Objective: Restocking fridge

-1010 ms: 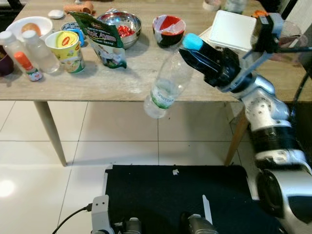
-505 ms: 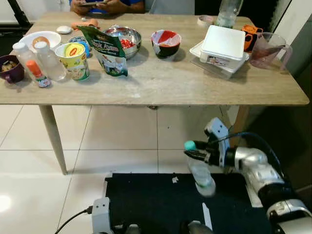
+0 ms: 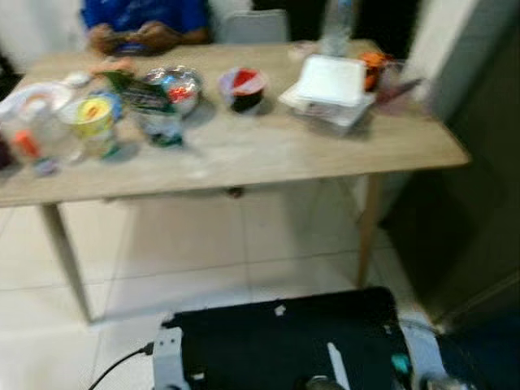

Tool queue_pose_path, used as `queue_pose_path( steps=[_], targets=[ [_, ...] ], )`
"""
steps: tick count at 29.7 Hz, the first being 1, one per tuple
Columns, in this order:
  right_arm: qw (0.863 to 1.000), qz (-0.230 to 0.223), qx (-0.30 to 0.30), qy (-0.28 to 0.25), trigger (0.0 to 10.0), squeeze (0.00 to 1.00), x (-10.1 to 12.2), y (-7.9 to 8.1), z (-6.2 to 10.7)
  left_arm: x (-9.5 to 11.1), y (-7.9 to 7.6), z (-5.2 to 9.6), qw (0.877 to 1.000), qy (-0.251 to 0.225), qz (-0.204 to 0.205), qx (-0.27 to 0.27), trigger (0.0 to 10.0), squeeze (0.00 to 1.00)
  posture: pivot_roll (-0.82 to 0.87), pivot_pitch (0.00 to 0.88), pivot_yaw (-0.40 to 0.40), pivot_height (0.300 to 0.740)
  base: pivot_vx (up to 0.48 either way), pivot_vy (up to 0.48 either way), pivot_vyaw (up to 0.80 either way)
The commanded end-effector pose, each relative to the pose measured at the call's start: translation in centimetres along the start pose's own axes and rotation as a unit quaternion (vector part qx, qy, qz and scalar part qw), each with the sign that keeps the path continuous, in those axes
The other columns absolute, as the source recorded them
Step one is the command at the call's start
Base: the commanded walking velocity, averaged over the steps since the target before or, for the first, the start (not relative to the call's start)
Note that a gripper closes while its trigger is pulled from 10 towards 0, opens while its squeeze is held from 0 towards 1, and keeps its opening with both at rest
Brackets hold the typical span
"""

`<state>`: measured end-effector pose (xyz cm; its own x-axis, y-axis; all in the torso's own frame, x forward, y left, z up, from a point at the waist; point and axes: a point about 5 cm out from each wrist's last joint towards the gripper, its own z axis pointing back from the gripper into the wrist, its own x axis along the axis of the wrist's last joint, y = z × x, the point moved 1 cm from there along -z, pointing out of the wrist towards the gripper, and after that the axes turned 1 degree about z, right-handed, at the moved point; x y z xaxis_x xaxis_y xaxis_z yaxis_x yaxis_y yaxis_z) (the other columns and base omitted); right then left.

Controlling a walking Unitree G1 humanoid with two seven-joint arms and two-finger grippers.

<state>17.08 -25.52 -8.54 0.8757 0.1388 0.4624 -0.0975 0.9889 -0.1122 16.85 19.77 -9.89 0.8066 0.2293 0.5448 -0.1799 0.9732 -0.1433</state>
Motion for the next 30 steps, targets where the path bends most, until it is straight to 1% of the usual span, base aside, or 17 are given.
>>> queue_pose_path(
  steps=[1, 2, 3, 5, 8, 12, 17, 18, 23, 26, 27, 30],
  targets=[
    [1.000, -0.016, -0.018, 0.013, 10.0, 0.00, -0.8, -0.2, 0.1, -0.4, 0.5, 0.2, 1.000, 0.005, -0.004, 0.008, 10.0, 0.00, 0.03, 0.058, -0.030, 0.740, 0.000, 0.000, -0.75],
    [0.999, -0.014, -0.031, 0.036, 10.0, 0.00, -2.3, -0.3, 0.3, -0.5, 0.6, 0.2, 1.000, 0.006, -0.005, 0.011, 10.0, 0.00, 0.03, 0.056, -0.028, 0.740, 0.000, 0.000, -0.75],
    [0.999, -0.014, -0.031, 0.036, 10.0, 0.00, -2.3, -0.3, 0.3, -0.5, 0.6, 0.2, 1.000, 0.006, -0.005, 0.011, 10.0, 0.00, 0.03, 0.056, -0.028, 0.740, 0.000, 0.000, -0.75],
    [0.997, -0.009, -0.050, 0.065, 10.0, 0.00, -4.4, -0.6, 0.7, -0.6, 0.8, 0.2, 1.000, 0.007, -0.006, 0.014, 10.0, 0.00, 0.02, 0.057, -0.025, 0.740, 0.000, 0.000, -0.75],
    [0.996, -0.009, -0.058, 0.070, 10.0, 0.00, -4.9, -0.7, 0.8, -0.5, 0.9, 0.3, 1.000, 0.006, -0.007, 0.016, 10.0, 0.00, 0.02, 0.060, -0.025, 0.740, 0.000, 0.000, -0.75],
    [0.995, -0.010, -0.074, 0.065, 10.0, 0.00, -4.7, -1.0, 0.8, -0.3, 0.9, 0.2, 1.000, 0.005, -0.021, 0.014, 10.0, 0.00, 0.01, 0.062, -0.024, 0.740, 0.000, 0.000, -0.75],
    [0.995, -0.010, -0.078, 0.060, 10.0, 0.00, -4.2, -1.0, 0.7, -0.2, 0.8, 0.2, 1.000, 0.004, -0.026, 0.011, 10.0, 0.00, 0.01, 0.058, -0.024, 0.740, 0.000, 0.000, -0.75],
    [0.995, -0.006, -0.078, 0.056, 10.0, 0.00, -3.8, -0.8, 0.6, -0.3, 0.7, 0.2, 1.000, 0.006, -0.017, 0.006, 10.0, 0.00, 0.01, 0.055, -0.024, 0.740, 0.000, 0.000, -0.75],
    [0.996, 0.007, -0.073, 0.046, 10.0, 0.00, -3.1, -0.3, 0.3, -0.4, 0.7, 0.2, 1.000, 0.010, -0.010, 0.005, 10.0, 0.00, 0.01, 0.051, -0.024, 0.740, 0.000, 0.000, -0.75],
    [0.996, 0.017, -0.069, 0.045, 10.0, 0.00, -3.1, 0.0, 0.3, -0.5, 0.7, 0.2, 1.000, 0.011, -0.008, 0.006, 10.0, 0.00, 0.01, 0.044, -0.029, 0.740, 0.000, 0.000, -0.75],
    [0.997, 0.031, -0.066, 0.041, 10.0, 0.00, -2.9, 0.2, 0.2, -0.5, 0.7, 0.2, 1.000, 0.012, -0.006, 0.006, 10.0, 0.00, 0.01, 0.042, -0.028, 0.740, 0.000, 0.000, -0.75],
    [0.997, 0.036, -0.062, 0.038, 10.0, 0.00, -2.9, 0.3, 0.2, -0.6, 0.7, 0.2, 1.000, 0.013, -0.004, 0.006, 10.0, 0.00, 0.01, 0.042, -0.028, 0.740, 0.000, 0.000, -0.75]
  ],
)
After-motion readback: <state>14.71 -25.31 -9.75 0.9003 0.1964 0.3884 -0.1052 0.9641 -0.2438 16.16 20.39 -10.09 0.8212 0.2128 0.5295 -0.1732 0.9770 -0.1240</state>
